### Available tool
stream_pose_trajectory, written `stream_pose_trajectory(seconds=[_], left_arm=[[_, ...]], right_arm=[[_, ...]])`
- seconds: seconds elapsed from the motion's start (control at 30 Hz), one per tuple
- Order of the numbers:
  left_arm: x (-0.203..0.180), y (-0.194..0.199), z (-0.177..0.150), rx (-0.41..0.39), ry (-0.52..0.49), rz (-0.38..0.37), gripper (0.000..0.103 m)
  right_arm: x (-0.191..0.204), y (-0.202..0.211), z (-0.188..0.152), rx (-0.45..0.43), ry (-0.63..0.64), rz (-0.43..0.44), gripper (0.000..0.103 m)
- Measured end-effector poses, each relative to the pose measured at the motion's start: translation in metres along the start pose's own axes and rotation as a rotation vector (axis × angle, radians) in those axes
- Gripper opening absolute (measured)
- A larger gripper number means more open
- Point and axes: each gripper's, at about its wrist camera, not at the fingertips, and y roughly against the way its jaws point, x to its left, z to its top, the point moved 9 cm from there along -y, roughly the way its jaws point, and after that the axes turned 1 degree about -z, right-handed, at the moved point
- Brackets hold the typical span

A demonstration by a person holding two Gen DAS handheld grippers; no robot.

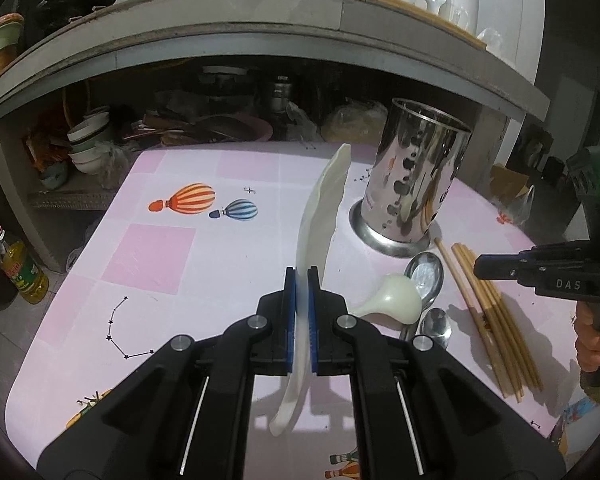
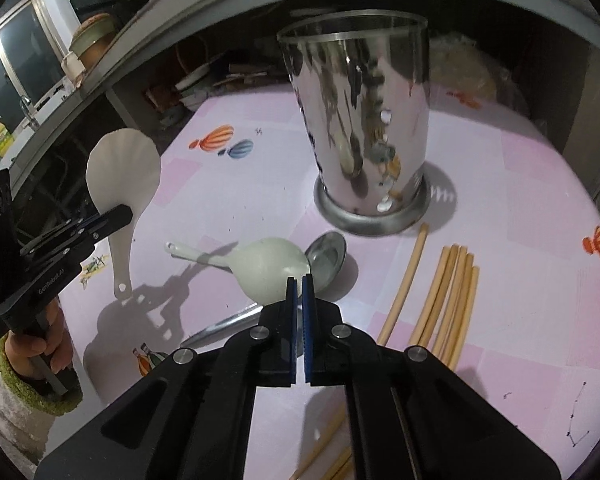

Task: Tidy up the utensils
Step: 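Lift the white paddle upright with the left tool while the right tool reaches toward a metal spoon, then grasp the metal spoon with the right tool and lift it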

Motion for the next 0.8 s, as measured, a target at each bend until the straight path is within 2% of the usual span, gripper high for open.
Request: stream_pose_trajectory(seconds=[0.1, 0.17, 0.23, 0.33, 0.37, 0.4, 0.53, 0.8], left_arm=[[-0.001, 0.005, 0.003, -0.010, -0.004, 0.003, 0.005], [-0.001, 0.006, 0.003, -0.011, -0.003, 0.002, 0.005], [-0.002, 0.007, 0.002, -0.009, -0.006, 0.008, 0.005], [-0.001, 0.008, -0.001, -0.002, -0.001, 0.012, 0.005], [-0.001, 0.008, -0.001, -0.002, 0.000, 0.014, 0.005], [-0.001, 0.008, -0.001, -0.002, 0.002, 0.015, 0.005], [0.001, 0.009, -0.002, -0.003, 0.008, 0.017, 0.005], [0.008, 0.008, -0.002, -0.006, 0.027, 0.024, 0.005]], right_arm=[[0.000, 0.004, 0.003, -0.002, -0.016, 0.018, 0.003], [0.000, -0.001, -0.002, 0.037, -0.043, 0.069, 0.003], [-0.004, -0.005, -0.007, 0.055, -0.076, 0.082, 0.005], [-0.006, -0.015, -0.022, 0.113, -0.123, 0.105, 0.022], [-0.007, -0.018, -0.025, 0.124, -0.128, 0.099, 0.037], [-0.006, -0.022, -0.031, 0.136, -0.126, 0.082, 0.043], [0.003, -0.040, -0.045, 0.186, -0.099, 0.042, 0.048], [0.019, -0.065, -0.050, 0.203, -0.039, -0.036, 0.050]])
